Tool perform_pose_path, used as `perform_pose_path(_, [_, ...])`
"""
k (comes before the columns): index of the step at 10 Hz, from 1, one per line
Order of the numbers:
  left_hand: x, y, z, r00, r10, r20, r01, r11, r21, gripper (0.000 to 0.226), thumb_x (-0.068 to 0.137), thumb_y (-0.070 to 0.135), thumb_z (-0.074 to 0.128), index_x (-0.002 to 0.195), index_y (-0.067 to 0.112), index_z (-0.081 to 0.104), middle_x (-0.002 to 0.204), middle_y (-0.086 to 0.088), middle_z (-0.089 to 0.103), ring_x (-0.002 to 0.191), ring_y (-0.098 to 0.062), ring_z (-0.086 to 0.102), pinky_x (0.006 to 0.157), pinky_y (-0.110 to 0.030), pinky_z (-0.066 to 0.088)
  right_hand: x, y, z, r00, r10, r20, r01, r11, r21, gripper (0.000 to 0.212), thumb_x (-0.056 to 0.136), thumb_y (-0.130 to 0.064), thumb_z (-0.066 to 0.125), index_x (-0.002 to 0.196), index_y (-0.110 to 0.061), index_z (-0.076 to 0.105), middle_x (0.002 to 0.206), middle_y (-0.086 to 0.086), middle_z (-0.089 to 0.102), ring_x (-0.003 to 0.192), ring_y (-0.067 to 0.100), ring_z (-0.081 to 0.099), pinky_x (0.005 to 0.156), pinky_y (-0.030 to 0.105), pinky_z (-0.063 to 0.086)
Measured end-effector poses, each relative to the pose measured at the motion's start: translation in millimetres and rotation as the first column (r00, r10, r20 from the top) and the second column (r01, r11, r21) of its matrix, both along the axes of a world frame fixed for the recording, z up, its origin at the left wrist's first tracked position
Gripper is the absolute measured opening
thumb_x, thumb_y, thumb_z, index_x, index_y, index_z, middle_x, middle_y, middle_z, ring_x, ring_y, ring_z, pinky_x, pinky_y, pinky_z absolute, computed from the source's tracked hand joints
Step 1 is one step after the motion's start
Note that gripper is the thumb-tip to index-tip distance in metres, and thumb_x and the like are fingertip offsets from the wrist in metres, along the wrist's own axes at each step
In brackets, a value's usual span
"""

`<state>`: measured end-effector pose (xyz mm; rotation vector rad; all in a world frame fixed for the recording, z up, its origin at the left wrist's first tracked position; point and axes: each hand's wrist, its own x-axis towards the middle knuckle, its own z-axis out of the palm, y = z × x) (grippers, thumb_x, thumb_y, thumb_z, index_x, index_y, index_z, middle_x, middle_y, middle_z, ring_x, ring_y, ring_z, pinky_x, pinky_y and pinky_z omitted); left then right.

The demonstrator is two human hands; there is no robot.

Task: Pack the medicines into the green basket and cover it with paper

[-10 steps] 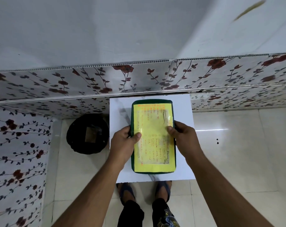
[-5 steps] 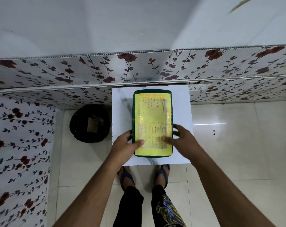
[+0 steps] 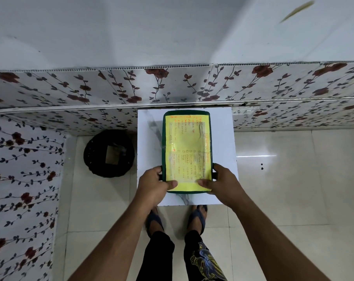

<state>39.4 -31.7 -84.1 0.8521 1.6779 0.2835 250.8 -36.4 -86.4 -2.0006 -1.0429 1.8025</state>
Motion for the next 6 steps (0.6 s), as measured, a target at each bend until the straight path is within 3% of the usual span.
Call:
perform_pose_path(3, [5.9,1.1,5.3,0.999,0.031,0.045,-0.03,0.999,-0.014,0.038,0.078,0.013,0.078,0.113,0.022,0.067,0.113,0.001,0.072,0.1,-0.016,0.068,0.093,-0.039,0.054,3.9,9.3,0.1,0.999,0.041,0.022,-0.041,0.999,-0.013,0.057,0.085,-0.021,0.074,0.135,-0.013,0.048,0.122,0.003,0.062,0.103,0.026,0.065,0.081,0.04,0.06])
perform_pose_path(4, [2.7,0.4,11.7,0.998,0.032,0.051,-0.03,0.999,-0.043,0.051,0.076,0.018,0.081,0.123,0.02,0.063,0.122,-0.002,0.069,0.109,-0.019,0.065,0.098,-0.043,0.051,4.7,8.7,6.3,0.997,0.073,0.016,-0.072,0.997,-0.042,0.062,0.084,-0.025,0.075,0.139,-0.014,0.047,0.127,0.004,0.063,0.107,0.027,0.064,0.087,0.044,0.058])
perform_pose_path(5, [-8.7,5.8,41.6,0.996,0.089,0.025,-0.089,0.996,-0.031,0.074,0.076,0.029,0.08,0.141,0.017,0.046,0.138,-0.013,0.056,0.125,-0.024,0.054,0.105,-0.044,0.045,10.0,12.8,37.5,0.978,0.144,0.149,-0.151,0.988,0.038,0.075,0.085,-0.038,0.072,0.148,-0.017,0.038,0.144,0.008,0.055,0.127,0.027,0.055,0.1,0.037,0.048])
perform_pose_path(6, [-17.0,10.4,75.0,0.991,0.135,0.015,-0.136,0.99,0.03,0.07,0.079,0.033,0.077,0.141,0.021,0.047,0.14,-0.014,0.055,0.123,-0.022,0.055,0.105,-0.044,0.044,11.4,15.4,76.6,0.97,0.088,0.228,-0.12,0.984,0.13,0.074,0.087,-0.044,0.068,0.15,-0.02,0.037,0.147,0.008,0.052,0.13,0.025,0.053,0.1,0.034,0.042])
